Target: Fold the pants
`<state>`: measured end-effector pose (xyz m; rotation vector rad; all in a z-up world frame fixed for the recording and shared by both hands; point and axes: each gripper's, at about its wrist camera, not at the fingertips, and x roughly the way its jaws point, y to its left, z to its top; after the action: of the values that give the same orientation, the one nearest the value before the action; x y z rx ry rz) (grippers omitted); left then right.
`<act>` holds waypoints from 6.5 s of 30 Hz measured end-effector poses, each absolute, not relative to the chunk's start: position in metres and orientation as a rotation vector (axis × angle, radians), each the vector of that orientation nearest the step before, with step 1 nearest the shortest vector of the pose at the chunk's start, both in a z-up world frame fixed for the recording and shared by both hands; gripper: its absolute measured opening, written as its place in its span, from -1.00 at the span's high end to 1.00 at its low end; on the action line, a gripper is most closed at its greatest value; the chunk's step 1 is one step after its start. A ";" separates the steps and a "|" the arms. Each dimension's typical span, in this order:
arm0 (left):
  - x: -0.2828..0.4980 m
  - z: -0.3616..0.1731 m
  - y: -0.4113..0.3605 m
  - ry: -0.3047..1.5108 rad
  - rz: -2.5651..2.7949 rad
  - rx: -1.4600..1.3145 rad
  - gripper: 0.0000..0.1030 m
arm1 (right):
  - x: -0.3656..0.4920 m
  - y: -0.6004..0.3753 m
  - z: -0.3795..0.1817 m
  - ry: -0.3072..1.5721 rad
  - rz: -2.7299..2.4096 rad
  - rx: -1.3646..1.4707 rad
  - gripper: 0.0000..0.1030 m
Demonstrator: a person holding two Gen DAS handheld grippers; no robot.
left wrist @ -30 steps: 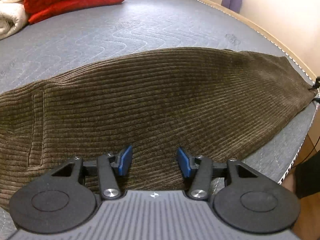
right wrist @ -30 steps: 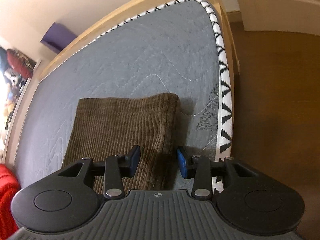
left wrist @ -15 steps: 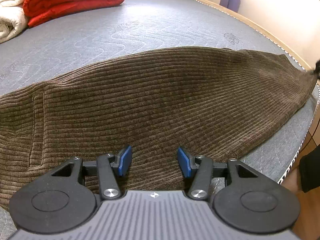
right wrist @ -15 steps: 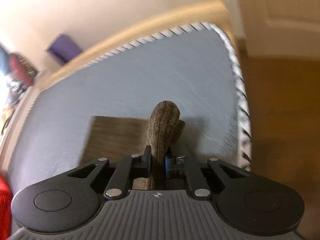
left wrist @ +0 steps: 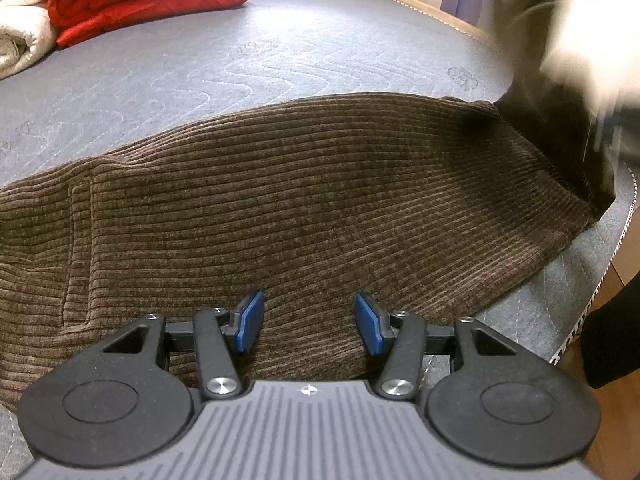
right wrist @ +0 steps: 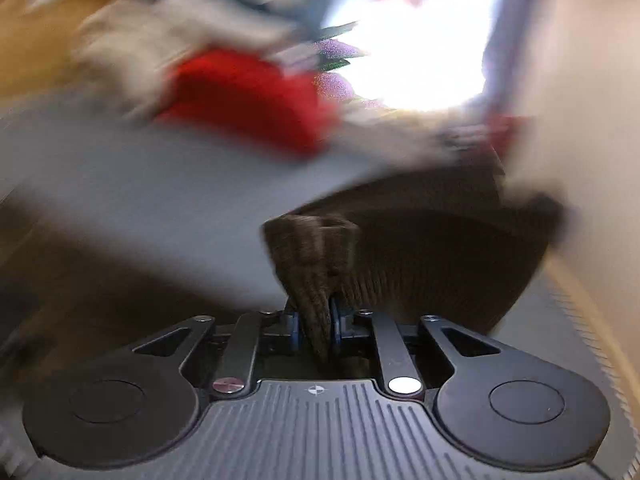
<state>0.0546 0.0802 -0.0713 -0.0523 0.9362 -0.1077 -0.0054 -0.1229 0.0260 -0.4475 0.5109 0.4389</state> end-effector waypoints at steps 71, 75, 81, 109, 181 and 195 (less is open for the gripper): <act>0.056 -0.070 0.085 0.945 -0.124 -0.074 -0.40 | -0.049 -0.048 -0.050 0.700 0.824 -0.636 0.10; 0.057 -0.071 0.087 0.945 -0.129 -0.077 -0.42 | -0.043 -0.061 -0.015 0.654 0.898 -0.443 0.15; 0.057 -0.072 0.081 0.942 -0.125 -0.059 -0.48 | -0.032 -0.070 -0.018 0.670 0.786 -0.390 0.00; 0.058 -0.058 0.011 0.892 -0.212 -0.061 0.17 | 0.052 -0.278 -0.051 0.962 -0.055 0.508 -0.27; 0.060 0.071 0.174 0.823 -0.074 -0.458 0.66 | -0.094 -0.091 0.080 0.229 0.751 -0.128 -0.03; 0.013 0.046 0.333 0.902 0.347 -0.589 -0.74 | 0.012 -0.037 0.012 0.871 0.696 0.326 -0.41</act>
<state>0.0134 0.3335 0.0461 -0.5888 0.9020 0.3471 0.0119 -0.0367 0.0123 0.3262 0.8709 0.6961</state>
